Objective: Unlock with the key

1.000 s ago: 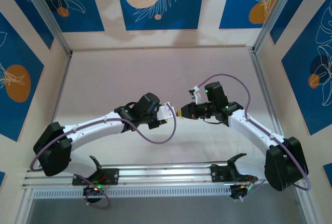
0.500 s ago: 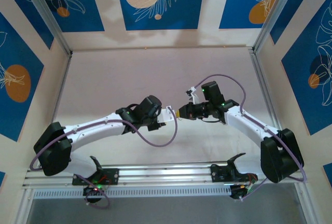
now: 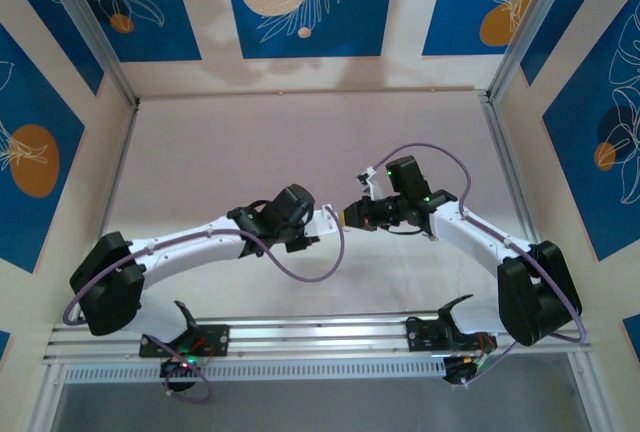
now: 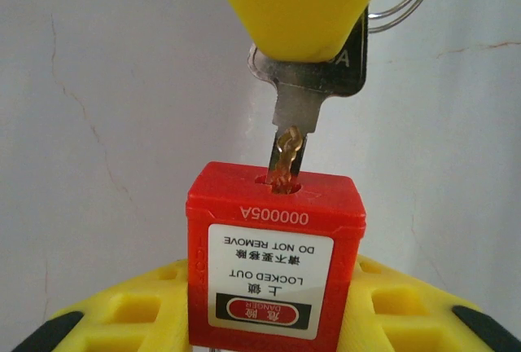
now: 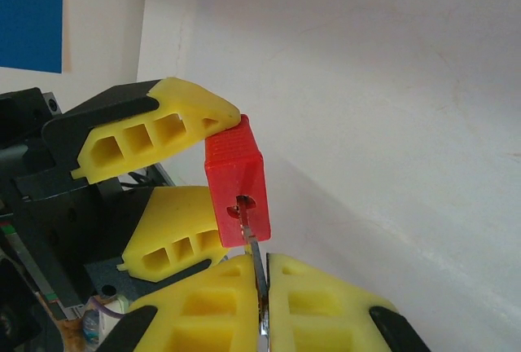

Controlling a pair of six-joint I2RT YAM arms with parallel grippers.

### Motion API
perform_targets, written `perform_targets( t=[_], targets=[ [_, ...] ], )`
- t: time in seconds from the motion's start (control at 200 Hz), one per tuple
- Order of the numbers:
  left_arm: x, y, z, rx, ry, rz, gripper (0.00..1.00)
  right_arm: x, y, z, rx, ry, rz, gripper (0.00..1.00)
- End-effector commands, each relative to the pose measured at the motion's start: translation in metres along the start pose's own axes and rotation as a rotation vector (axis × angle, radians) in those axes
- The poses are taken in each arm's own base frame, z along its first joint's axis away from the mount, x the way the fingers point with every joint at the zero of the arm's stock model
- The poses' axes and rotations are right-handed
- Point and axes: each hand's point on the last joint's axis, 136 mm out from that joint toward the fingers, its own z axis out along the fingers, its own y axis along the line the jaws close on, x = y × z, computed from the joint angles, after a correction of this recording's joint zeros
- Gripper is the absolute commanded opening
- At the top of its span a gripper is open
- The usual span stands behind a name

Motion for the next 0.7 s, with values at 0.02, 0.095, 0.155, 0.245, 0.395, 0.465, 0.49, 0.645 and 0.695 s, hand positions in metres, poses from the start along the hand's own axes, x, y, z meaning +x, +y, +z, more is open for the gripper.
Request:
perform_targets(
  t=[0.02, 0.095, 0.155, 0.245, 0.395, 0.465, 0.49, 0.645, 0.695],
  targets=[
    [-0.072, 0.007, -0.015, 0.000, -0.238, -0.028, 0.14, -0.008, 0.001, 0.001, 0.028, -0.010, -0.026, 0.09],
    [-0.077, 0.007, -0.016, 0.002, -0.258, -0.043, 0.13, -0.008, 0.001, 0.002, 0.023, -0.005, -0.021, 0.09],
    [-0.080, 0.005, -0.016, 0.009, -0.267, -0.043, 0.13, -0.008, 0.001, 0.002, 0.018, -0.003, -0.012, 0.09],
    [-0.083, 0.000, -0.014, 0.019, -0.266, -0.029, 0.13, -0.010, 0.003, 0.003, 0.002, 0.004, -0.003, 0.09],
    [-0.091, -0.004, -0.015, 0.020, -0.289, -0.019, 0.13, -0.013, 0.000, 0.007, -0.016, 0.023, 0.017, 0.09],
    [-0.093, -0.004, -0.017, 0.012, -0.296, -0.013, 0.13, -0.015, -0.003, 0.007, -0.026, 0.026, 0.036, 0.09],
    [-0.093, -0.004, -0.017, 0.008, -0.296, -0.011, 0.13, -0.015, -0.004, 0.008, -0.031, 0.029, 0.042, 0.09],
    [-0.096, 0.000, -0.021, -0.010, -0.317, -0.019, 0.12, -0.015, -0.001, 0.008, -0.049, 0.033, 0.038, 0.09],
    [-0.099, 0.001, -0.022, -0.016, -0.328, -0.029, 0.11, -0.015, 0.000, 0.010, -0.050, 0.036, 0.031, 0.09]
  ],
)
